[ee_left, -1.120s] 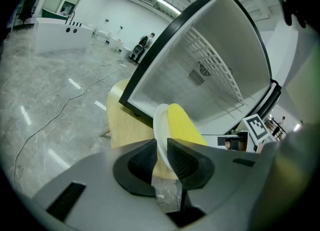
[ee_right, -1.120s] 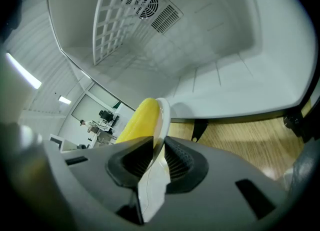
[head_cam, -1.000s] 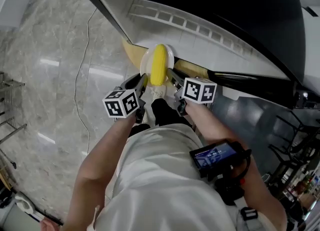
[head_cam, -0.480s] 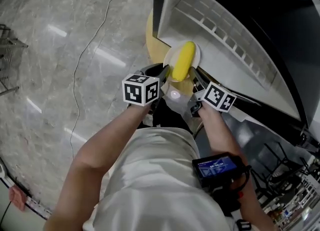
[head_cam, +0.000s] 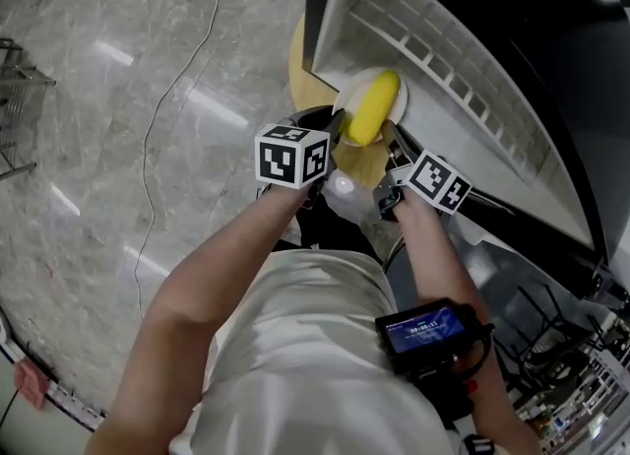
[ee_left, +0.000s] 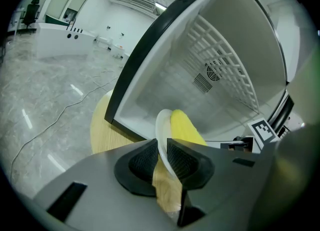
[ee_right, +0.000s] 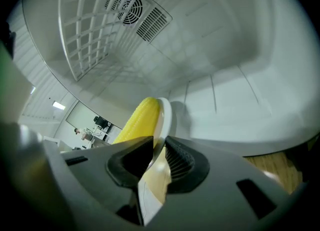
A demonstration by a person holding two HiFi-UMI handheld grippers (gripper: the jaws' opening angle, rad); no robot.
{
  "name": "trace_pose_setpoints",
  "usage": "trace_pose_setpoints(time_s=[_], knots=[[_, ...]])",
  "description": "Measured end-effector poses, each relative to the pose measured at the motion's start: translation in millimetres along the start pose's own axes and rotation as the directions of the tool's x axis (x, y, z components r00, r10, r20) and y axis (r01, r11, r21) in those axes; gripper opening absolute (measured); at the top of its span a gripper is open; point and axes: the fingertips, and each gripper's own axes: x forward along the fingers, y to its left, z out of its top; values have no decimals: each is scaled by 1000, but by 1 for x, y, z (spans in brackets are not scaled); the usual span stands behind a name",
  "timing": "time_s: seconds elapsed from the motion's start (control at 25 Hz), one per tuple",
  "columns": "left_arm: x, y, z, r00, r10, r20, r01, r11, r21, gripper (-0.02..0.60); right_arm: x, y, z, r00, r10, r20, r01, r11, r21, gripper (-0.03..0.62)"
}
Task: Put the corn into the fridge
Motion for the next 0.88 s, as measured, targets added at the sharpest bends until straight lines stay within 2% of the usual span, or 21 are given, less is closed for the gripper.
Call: trace_pose_setpoints(time_s=[0.48,0.88], knots=[[33,0,26,999,20,31,-21,999,33,61,15,-16,25,996,-73,54,72,997,19,63],[63,0,34,997,67,30,-69,994,88,61,22,-35,43,985,-148,90,147,989,16,63]])
